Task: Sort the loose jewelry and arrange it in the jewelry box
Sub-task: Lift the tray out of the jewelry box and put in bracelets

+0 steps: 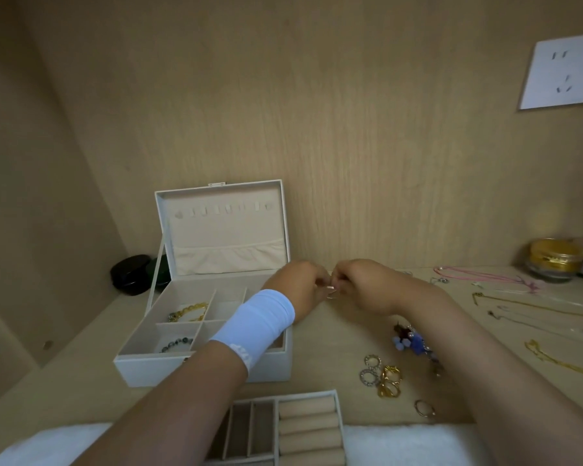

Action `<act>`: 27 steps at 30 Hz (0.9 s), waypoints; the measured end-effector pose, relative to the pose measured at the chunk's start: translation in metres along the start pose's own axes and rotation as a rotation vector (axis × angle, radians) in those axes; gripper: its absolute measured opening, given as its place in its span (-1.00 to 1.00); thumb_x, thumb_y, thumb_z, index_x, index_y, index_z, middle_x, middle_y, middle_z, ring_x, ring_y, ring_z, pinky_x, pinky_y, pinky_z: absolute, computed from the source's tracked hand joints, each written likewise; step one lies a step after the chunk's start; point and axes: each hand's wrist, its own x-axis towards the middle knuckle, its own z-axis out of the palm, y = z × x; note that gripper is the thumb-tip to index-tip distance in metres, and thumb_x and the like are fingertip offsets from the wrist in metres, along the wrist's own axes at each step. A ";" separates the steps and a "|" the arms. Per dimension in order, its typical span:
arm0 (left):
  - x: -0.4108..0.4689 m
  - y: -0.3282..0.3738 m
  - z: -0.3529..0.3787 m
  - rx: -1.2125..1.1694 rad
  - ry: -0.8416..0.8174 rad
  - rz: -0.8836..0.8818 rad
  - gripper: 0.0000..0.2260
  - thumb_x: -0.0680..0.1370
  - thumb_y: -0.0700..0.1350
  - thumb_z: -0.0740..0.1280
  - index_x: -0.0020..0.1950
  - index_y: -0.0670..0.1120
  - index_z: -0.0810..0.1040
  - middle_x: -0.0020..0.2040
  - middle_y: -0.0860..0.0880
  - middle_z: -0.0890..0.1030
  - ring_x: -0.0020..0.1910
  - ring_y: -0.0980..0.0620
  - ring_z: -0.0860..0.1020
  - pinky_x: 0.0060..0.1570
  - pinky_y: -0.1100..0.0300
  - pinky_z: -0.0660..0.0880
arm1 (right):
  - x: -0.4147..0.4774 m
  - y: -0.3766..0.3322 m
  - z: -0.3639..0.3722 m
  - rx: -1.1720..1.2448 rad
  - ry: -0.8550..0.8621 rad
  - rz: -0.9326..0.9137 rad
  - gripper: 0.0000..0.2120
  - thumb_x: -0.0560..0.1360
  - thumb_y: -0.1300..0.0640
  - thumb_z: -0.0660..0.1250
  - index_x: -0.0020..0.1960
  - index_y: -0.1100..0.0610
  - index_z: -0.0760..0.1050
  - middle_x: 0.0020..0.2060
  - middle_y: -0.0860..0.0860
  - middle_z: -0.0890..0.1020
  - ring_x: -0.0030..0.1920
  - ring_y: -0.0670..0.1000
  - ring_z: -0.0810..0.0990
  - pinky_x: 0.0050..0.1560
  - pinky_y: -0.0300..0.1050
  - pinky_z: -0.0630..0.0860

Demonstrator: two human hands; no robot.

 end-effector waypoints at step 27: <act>-0.102 -0.075 -0.051 -0.392 0.100 -0.326 -0.87 0.44 -0.12 0.48 -0.19 0.12 0.63 -0.27 0.11 0.66 -0.25 0.12 0.59 -0.01 0.18 0.56 | 0.017 -0.121 0.021 -0.020 0.068 -0.049 -0.87 0.46 0.10 0.43 -0.23 -0.09 0.60 -0.29 -0.19 0.61 -0.13 -0.09 0.62 -0.03 -0.08 0.59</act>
